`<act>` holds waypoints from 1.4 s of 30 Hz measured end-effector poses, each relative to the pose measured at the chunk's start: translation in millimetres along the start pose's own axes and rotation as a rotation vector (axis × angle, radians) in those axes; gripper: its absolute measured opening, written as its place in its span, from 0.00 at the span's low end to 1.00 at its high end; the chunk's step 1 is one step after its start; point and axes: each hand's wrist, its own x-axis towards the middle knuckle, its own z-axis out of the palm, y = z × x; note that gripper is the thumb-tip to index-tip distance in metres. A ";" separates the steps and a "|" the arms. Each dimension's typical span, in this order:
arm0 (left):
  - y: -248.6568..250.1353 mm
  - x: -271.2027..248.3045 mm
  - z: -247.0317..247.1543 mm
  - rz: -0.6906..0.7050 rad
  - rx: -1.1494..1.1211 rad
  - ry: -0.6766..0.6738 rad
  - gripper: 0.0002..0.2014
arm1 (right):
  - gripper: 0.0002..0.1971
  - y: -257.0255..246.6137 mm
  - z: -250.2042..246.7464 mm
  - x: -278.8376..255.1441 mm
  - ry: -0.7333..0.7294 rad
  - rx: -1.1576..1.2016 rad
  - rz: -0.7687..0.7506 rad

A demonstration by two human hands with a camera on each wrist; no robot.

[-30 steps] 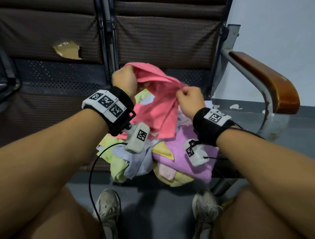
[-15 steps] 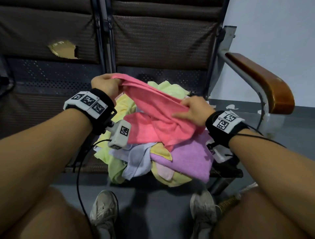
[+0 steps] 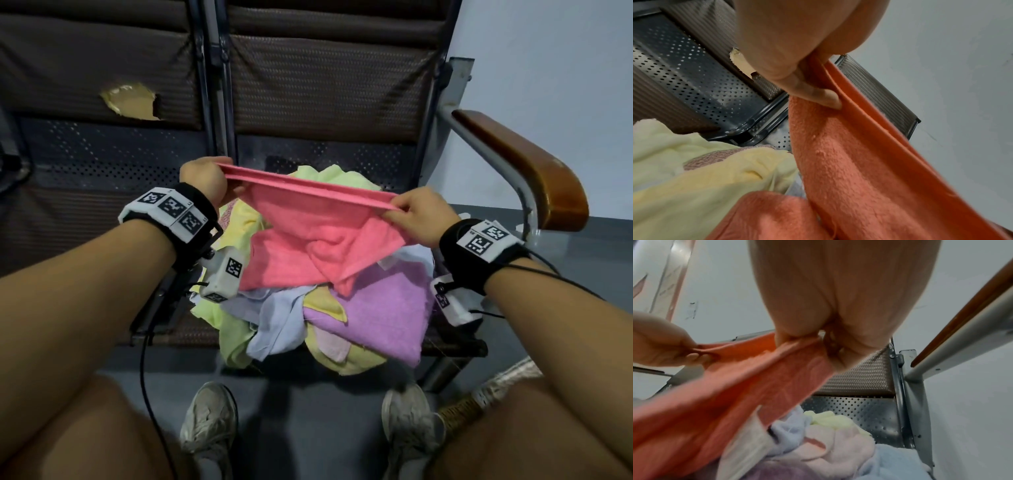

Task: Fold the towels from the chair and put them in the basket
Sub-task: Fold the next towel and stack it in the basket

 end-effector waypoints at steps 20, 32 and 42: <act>103.1 -54.5 0.8 0.299 0.074 -0.211 0.03 | 0.21 -47.8 -123.0 3.1 0.190 -0.256 -0.005; 126.0 -41.6 -10.9 0.462 0.239 -0.181 0.07 | 0.24 -62.8 -164.9 -1.7 0.200 0.192 0.118; 121.9 -82.0 45.5 0.349 -0.001 -0.122 0.16 | 0.10 -99.1 -135.4 0.0 0.094 0.842 0.337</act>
